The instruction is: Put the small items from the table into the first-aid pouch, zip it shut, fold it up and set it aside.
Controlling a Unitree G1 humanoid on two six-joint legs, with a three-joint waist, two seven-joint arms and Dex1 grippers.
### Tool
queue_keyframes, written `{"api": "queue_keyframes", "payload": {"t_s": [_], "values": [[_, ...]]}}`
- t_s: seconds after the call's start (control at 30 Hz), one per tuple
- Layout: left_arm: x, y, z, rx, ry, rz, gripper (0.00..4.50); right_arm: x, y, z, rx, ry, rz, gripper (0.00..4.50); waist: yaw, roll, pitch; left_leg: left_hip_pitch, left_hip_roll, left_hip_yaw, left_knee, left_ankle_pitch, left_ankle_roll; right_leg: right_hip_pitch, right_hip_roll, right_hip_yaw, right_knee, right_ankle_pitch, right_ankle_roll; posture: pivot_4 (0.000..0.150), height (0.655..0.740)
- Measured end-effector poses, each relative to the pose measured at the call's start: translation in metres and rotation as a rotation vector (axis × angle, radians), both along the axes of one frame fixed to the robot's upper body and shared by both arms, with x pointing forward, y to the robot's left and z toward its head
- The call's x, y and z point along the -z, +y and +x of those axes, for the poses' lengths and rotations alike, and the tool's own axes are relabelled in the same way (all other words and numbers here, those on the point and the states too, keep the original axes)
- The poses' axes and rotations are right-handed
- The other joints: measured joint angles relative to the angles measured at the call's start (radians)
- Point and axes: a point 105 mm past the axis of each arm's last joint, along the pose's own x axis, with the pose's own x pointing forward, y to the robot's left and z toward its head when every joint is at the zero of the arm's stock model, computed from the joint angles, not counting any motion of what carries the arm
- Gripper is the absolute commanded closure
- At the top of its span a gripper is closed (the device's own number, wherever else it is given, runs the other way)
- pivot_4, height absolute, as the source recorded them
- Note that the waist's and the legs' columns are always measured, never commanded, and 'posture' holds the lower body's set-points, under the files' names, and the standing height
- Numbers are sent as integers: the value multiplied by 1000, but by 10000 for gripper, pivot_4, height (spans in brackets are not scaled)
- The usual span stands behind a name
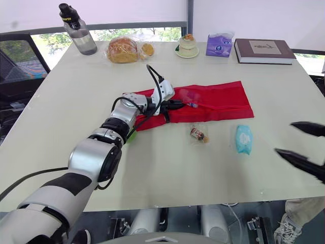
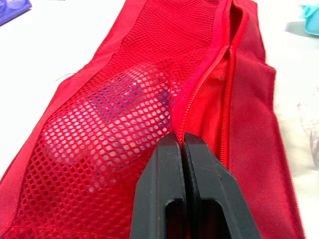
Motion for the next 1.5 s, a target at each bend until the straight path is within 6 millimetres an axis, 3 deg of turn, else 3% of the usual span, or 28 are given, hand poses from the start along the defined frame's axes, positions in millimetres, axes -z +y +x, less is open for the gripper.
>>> {"api": "queue_keyframes", "payload": {"t_s": [0.2,0.37,0.43,0.5,0.67,0.73,0.83,0.9,0.93,0.97,1.07,1.27,1.4,1.5], "values": [[0,-4,-1,12,-4,-3,45000,36,33,32,-83,-23,-107,573,2,0,0,0,0,0,0,0,0,0,0,0,0,1,-2,1500,7387],[0,-6,-2,19,-8,-4,45000,53,58,52,-138,-48,-125,573,1,0,0,-1,0,1,0,0,0,-1,0,0,0,1,-2,1500,7387],[0,-4,-1,12,-9,-3,45000,56,77,80,-135,-109,-129,573,-10,-2,0,0,1,1,1,0,0,-1,1,1,0,1,-2,1500,7387],[1,-16,-4,42,-7,-13,45000,69,94,96,-124,-107,-142,573,-2,0,0,0,1,-1,1,0,0,-1,2,0,2,1,-2,1500,7387],[0,-11,-3,33,-10,-10,45000,99,118,105,-101,-17,-212,573,2,0,0,-2,0,1,1,0,0,-2,1,1,1,2,-3,1500,7387],[0,-12,-4,35,-9,-10,45000,102,120,107,-82,9,-212,573,2,0,0,-2,0,0,1,0,0,-2,1,1,1,2,-3,1500,7387],[0,-12,-3,35,-9,-10,45000,104,122,109,-42,36,-213,7897,2,0,0,-2,0,0,1,0,0,-2,1,0,1,1,-3,1500,7387],[0,-12,-3,35,-9,-10,45000,106,125,110,-21,49,-198,19039,2,0,0,-2,0,0,1,0,0,-2,1,0,2,2,-3,1500,7387],[0,-12,-3,35,-9,-10,45000,104,127,109,-21,43,-197,27121,1,0,0,-2,0,0,1,0,0,-2,1,0,2,2,-3,1500,7387],[0,-12,-3,35,-9,-10,45000,104,127,109,-21,42,-197,28283,1,0,0,-1,0,0,1,0,0,-2,1,0,2,2,-3,1500,7387],[0,-12,-3,35,-9,-10,45000,102,128,107,-20,37,-199,40154,1,0,0,-1,0,0,1,0,0,-2,1,0,2,2,-3,1500,7387],[0,-13,-4,39,-7,-11,45000,93,127,108,2,21,-170,40847,1,0,0,-2,0,0,1,0,0,-2,1,0,1,2,-3,1500,7387],[1,-21,-7,67,1,-16,45000,70,122,123,73,-48,-154,40847,2,0,0,-1,0,0,1,0,0,-1,1,0,2,2,-3,1500,7387],[1,-31,-11,103,4,-24,45000,63,120,133,114,-69,-148,40847,3,0,0,-2,0,-1,1,0,0,-2,1,0,1,2,-3,1500,7387]]}}
